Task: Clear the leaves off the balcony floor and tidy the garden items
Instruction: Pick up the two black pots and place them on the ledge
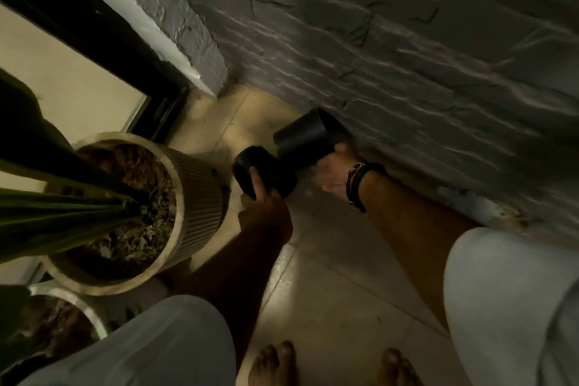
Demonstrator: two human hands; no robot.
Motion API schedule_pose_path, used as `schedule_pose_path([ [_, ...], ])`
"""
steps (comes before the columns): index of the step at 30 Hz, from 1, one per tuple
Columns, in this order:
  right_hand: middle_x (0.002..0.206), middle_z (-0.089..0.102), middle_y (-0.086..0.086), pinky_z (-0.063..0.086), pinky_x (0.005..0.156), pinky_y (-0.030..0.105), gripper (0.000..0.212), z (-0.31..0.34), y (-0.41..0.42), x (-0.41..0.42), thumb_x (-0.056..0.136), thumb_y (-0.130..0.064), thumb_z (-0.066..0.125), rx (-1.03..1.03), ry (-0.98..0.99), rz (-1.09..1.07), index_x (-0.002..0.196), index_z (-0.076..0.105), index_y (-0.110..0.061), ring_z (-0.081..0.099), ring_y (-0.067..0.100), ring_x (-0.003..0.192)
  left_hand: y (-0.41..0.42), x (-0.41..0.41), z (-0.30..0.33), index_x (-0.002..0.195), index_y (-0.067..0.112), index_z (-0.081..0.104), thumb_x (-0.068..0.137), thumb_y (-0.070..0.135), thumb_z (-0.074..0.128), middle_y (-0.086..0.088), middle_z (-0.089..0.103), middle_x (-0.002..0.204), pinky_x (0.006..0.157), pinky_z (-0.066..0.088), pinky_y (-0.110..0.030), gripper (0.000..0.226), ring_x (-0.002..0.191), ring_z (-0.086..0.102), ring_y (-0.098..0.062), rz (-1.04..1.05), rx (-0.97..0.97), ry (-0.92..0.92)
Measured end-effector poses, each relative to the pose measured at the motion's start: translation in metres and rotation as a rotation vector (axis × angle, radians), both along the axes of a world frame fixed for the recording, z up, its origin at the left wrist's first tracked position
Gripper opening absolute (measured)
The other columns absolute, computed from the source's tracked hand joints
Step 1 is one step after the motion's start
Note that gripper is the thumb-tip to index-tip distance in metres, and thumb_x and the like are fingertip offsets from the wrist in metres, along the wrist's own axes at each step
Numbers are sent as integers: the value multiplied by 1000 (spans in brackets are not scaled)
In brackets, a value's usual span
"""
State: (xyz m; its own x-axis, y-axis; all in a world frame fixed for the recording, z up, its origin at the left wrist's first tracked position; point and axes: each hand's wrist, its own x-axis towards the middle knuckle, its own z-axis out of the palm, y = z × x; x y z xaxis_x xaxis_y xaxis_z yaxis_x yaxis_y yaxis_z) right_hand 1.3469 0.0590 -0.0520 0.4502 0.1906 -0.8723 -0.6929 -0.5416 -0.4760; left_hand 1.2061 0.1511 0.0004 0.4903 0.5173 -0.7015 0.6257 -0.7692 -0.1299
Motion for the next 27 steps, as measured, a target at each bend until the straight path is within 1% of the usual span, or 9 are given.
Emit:
schedule_pose_path([
  [4, 131, 53, 16, 53, 78, 33, 46, 10, -18, -29, 95, -15, 51, -49, -74, 68, 139, 39, -8, 58, 29, 105, -8, -12, 13, 155, 19, 12, 92, 19, 56, -10, -19, 162, 95, 50, -41, 77, 123, 44, -28, 8, 8, -24],
  [7, 113, 55, 10, 50, 72, 18, 47, 23, -45, -55, 101, -1, 39, 30, -98, 54, 145, 27, 1, 53, 23, 94, -21, -13, 32, 155, 15, 11, 92, 16, 57, -10, -17, 162, 96, 50, -40, 78, 127, 45, -28, 86, -69, 3],
  [9, 117, 53, 5, 49, 90, 30, 50, 37, -68, -77, 98, -4, 46, 37, -93, 49, 145, 31, -10, 49, 20, 105, -35, -18, 51, 155, 14, 13, 95, 18, 57, -11, -8, 164, 100, 47, -41, 75, 129, 46, -30, 179, -136, -30],
  [11, 120, 51, -3, 47, 90, 36, 48, 65, -90, -101, 89, -28, 59, -14, -85, 25, 135, 42, -29, 48, 19, 114, -49, -24, 73, 155, 17, 17, 100, 24, 47, -10, 17, 162, 107, 39, -44, 63, 131, 44, -32, 302, -217, -122],
  [12, 124, 53, -4, 47, 93, 36, 50, 84, -99, -112, 88, -30, 60, -47, -117, 27, 135, 44, -27, 51, 21, 117, -55, -28, 83, 155, 20, 19, 102, 30, 42, -9, 29, 158, 110, 35, -43, 59, 133, 43, -31, 339, -242, -168],
  [14, 134, 52, 0, 41, 100, 33, 54, 133, -119, -128, 90, -11, 51, -97, -192, -1, 142, 40, -22, 50, 26, 124, -67, -36, 111, 153, 20, 28, 101, 35, 41, -6, 40, 151, 112, 31, -38, 55, 134, 43, -27, 280, -269, -214],
  [18, 138, 54, 5, 43, 101, 37, 47, 227, -159, -153, 93, -10, 53, -302, -288, -42, 139, 45, -18, 51, 31, 125, -77, -54, 190, 131, 18, 53, 95, 19, 54, -3, 55, 134, 97, 47, -35, 37, 119, 56, -24, 188, -212, -236],
  [23, 112, 70, 5, 53, 87, 40, 23, 349, -209, -183, 86, -16, 67, -476, -469, -132, 108, 65, -19, 63, 30, 106, -84, -81, 309, 120, 22, 61, 85, 32, 72, 0, 64, 117, 86, 53, -33, 38, 104, 62, -20, 138, -279, -316],
  [27, 94, 72, 4, 53, 75, 35, 9, 452, -242, -208, 83, -16, 70, -494, -492, -173, 90, 69, -21, 66, 28, 92, -104, -98, 410, 108, 21, 70, 80, 35, 78, 2, 70, 108, 85, 53, -30, 32, 100, 64, -16, 140, -438, -440],
])
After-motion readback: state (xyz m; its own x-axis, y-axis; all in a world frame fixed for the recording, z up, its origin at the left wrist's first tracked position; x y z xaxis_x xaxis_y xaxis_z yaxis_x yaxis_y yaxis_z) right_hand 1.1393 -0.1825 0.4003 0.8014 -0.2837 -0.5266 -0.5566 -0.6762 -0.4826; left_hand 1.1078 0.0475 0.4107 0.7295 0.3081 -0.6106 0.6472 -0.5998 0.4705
